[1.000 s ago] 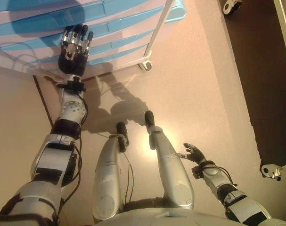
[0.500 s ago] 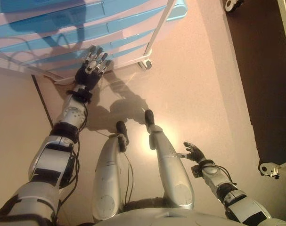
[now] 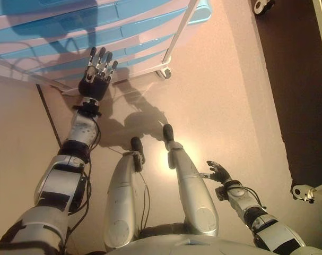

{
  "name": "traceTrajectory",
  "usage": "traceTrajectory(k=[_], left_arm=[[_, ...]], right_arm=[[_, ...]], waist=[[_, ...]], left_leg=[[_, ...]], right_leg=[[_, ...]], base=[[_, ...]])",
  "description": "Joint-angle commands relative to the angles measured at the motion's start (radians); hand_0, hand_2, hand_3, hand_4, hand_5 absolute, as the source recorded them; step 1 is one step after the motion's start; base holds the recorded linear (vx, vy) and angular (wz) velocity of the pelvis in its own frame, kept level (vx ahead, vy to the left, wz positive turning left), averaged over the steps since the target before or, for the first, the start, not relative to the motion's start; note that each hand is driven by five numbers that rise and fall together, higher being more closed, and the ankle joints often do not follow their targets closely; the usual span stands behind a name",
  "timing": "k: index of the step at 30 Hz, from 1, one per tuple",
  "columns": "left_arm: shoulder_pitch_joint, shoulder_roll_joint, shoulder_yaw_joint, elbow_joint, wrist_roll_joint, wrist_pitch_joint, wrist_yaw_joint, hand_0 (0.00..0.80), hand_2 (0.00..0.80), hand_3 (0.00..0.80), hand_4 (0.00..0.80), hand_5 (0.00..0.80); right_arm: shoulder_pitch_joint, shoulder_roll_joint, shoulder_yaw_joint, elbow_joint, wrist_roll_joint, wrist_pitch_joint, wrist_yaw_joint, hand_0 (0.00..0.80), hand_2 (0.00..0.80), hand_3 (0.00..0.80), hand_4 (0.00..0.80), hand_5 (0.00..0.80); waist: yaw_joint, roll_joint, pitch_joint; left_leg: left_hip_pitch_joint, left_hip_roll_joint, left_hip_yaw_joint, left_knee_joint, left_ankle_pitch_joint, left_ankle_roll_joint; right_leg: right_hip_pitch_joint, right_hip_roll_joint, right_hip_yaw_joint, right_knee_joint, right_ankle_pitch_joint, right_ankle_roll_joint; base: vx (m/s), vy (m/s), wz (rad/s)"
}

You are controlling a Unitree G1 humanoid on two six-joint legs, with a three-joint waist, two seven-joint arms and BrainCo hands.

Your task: Open the drawer and pick up the medicine

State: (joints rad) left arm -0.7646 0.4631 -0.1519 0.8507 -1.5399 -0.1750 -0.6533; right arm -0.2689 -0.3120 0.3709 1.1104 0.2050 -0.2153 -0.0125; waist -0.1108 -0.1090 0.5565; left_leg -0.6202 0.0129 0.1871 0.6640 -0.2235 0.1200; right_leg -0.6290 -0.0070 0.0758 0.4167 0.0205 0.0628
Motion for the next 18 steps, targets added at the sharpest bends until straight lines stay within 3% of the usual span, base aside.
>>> traceTrajectory(k=[1, 11, 18], left_arm=[[-0.029, 0.013, 0.065, -0.057, -0.088, -0.035, -0.01, 0.0, 0.0, 0.0, 0.0, 0.0], [-0.108, 0.015, 0.068, -0.063, -0.22, -0.037, -0.036, 0.0, 0.0, 0.0, 0.0, 0.0], [-0.14, 0.023, 0.055, -0.084, -0.203, -0.065, -0.085, 0.0, 0.0, 0.0, 0.0, 0.0]], right_arm=[[0.046, -0.014, 0.045, -0.016, -0.003, -0.005, 0.005, 0.0, 0.0, 0.0, 0.0, 0.0], [0.041, -0.014, 0.058, -0.012, -0.001, -0.009, 0.011, 0.0, 0.0, 0.0, 0.0, 0.0], [0.041, -0.019, 0.064, -0.002, -0.009, -0.015, 0.017, 0.0, 0.0, 0.0, 0.0, 0.0]], waist=[[0.024, 0.002, -0.037], [0.015, -0.01, -0.037], [0.011, -0.007, -0.037]], left_leg=[[0.048, -0.08, -0.054, -0.165, 0.041, -0.014], [0.051, -0.08, -0.058, -0.171, 0.039, -0.017], [0.052, -0.085, -0.063, -0.18, 0.044, -0.019]], right_leg=[[0.036, 0.066, -0.06, 0.01, -0.029, -0.051], [0.038, 0.072, -0.057, 0.004, -0.029, -0.052], [0.035, 0.076, -0.05, 0.0, -0.028, -0.056]], base=[[0.0, 0.0, 0.0], [0.0, 0.0, 0.0], [0.0, 0.0, 0.0]])
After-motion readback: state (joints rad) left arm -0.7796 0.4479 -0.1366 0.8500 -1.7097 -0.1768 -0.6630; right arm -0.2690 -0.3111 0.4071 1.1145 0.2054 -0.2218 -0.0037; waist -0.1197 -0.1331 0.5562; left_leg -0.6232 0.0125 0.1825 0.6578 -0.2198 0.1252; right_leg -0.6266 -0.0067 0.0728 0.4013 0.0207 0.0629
